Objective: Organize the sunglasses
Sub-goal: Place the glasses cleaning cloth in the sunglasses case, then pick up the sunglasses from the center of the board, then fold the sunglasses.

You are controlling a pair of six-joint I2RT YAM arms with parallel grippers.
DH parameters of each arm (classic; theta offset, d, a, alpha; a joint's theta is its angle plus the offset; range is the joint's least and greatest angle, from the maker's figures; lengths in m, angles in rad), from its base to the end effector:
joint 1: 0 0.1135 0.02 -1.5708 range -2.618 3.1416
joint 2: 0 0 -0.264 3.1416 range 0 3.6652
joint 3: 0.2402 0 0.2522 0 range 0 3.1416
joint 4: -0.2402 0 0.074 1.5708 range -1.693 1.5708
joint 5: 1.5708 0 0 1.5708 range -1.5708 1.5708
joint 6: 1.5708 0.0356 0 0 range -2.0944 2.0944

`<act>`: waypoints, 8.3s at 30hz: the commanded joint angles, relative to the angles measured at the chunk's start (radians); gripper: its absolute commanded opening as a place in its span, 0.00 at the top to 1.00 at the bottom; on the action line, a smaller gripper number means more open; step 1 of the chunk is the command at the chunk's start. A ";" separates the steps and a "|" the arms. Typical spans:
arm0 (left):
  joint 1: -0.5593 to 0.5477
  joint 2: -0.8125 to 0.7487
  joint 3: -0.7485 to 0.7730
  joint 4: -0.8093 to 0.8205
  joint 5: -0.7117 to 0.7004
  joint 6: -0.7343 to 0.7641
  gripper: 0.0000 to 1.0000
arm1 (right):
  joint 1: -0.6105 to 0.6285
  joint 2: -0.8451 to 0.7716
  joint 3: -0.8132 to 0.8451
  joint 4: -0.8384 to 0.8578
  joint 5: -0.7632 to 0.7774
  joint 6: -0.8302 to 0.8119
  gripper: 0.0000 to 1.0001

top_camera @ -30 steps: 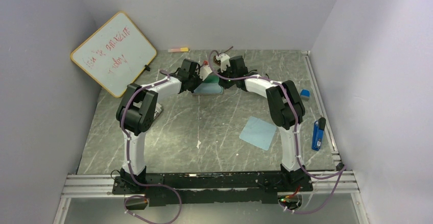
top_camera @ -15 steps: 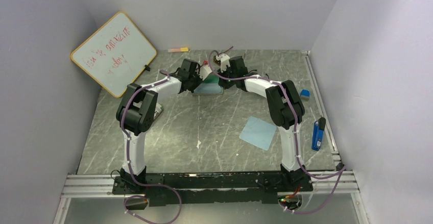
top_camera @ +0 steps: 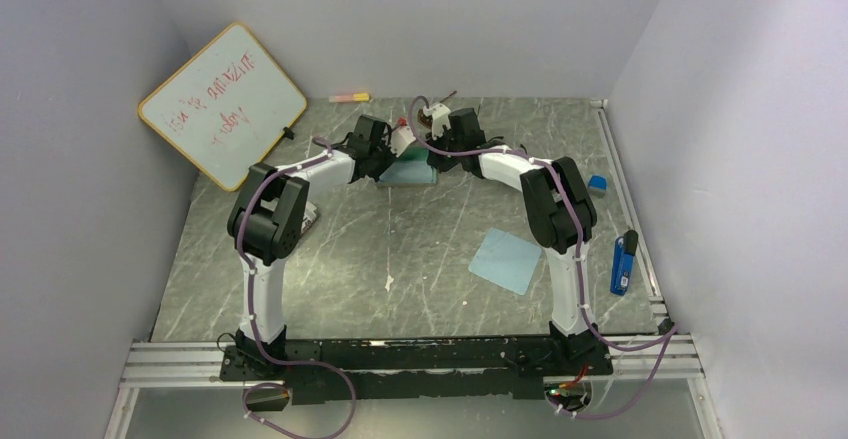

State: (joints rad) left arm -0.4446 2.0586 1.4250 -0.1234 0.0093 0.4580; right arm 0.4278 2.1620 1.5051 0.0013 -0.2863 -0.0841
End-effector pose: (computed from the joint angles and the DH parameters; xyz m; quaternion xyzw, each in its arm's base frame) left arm 0.4118 -0.1966 0.1748 0.4022 0.8256 -0.0016 0.3958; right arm 0.4358 0.2097 0.1647 -0.2858 0.8431 0.2009 0.4090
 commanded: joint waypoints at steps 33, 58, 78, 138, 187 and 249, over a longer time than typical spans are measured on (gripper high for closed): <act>0.004 -0.093 -0.049 0.010 -0.035 -0.012 0.65 | -0.003 -0.105 -0.036 0.006 -0.005 -0.007 0.63; 0.062 -0.520 -0.299 -0.134 0.013 -0.058 0.03 | -0.188 -0.401 -0.068 -0.459 -0.010 -0.344 0.17; 0.122 -0.774 -0.504 -0.099 0.038 -0.067 0.03 | -0.303 -0.278 -0.052 -0.615 0.060 -0.638 0.26; -0.006 -0.647 -0.041 -0.302 0.078 -0.037 0.04 | 0.088 -0.860 -0.212 -0.754 -0.402 -0.832 1.00; -0.353 -0.613 -0.070 -0.433 0.280 0.095 0.04 | 0.223 -0.873 -0.230 -0.820 -0.396 -0.913 1.00; -0.231 -0.318 0.230 -0.552 0.168 -0.030 0.04 | 0.474 -0.802 -0.169 -0.865 -0.027 -0.922 1.00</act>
State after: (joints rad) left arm -0.6731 1.7939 1.6615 -0.6689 0.1463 0.4065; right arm 0.8940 1.3598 1.2930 -0.9257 -0.3782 -1.0180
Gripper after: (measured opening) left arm 0.966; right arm 0.019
